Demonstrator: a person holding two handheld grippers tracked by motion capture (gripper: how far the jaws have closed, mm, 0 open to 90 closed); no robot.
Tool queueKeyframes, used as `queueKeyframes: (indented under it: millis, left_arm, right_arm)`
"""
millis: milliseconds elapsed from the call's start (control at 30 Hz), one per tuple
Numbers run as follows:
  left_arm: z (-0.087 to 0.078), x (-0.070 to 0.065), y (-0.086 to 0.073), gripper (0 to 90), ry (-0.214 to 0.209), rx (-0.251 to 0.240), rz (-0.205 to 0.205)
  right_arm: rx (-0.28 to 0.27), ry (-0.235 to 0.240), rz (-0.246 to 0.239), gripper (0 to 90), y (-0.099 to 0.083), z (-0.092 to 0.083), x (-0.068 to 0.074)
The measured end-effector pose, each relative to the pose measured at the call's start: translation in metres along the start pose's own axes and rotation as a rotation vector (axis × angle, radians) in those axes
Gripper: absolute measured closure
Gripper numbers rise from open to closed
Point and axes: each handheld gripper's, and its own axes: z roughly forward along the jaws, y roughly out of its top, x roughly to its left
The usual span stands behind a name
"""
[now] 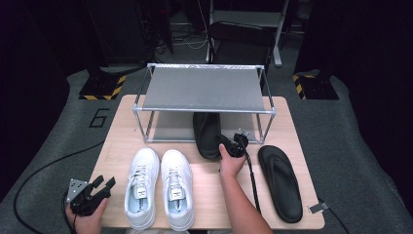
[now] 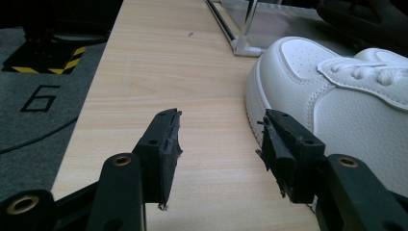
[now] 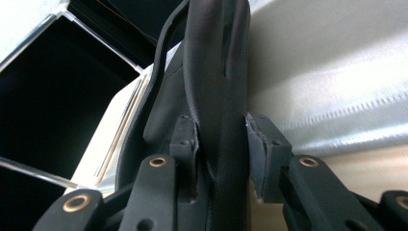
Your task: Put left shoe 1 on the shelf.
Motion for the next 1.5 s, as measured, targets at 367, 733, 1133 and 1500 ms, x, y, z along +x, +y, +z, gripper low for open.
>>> queueKeyframes:
  millis: [367, 733, 1133, 1500]
  left_arm:
    - [-0.003, 0.003, -0.002, 47.3, 0.01, -0.009, -0.008]
    - [-0.005, 0.004, -0.003, 47.4, 0.018, -0.001, 0.001]
    - [-0.006, 0.005, -0.003, 47.4, 0.014, 0.003, -0.002]
    - [-0.007, 0.005, -0.004, 47.4, 0.015, 0.002, -0.005]
  right_arm:
    - [0.003, 0.005, 0.079, 66.2, 0.01, 0.026, 0.002]
    - [-0.026, -0.001, 0.064, 66.3, 0.014, 0.045, 0.005]
    - [-0.027, -0.035, 0.105, 66.3, 0.01, 0.053, 0.01]
    - [-0.05, -0.044, 0.09, 66.0, 0.009, 0.058, 0.008]
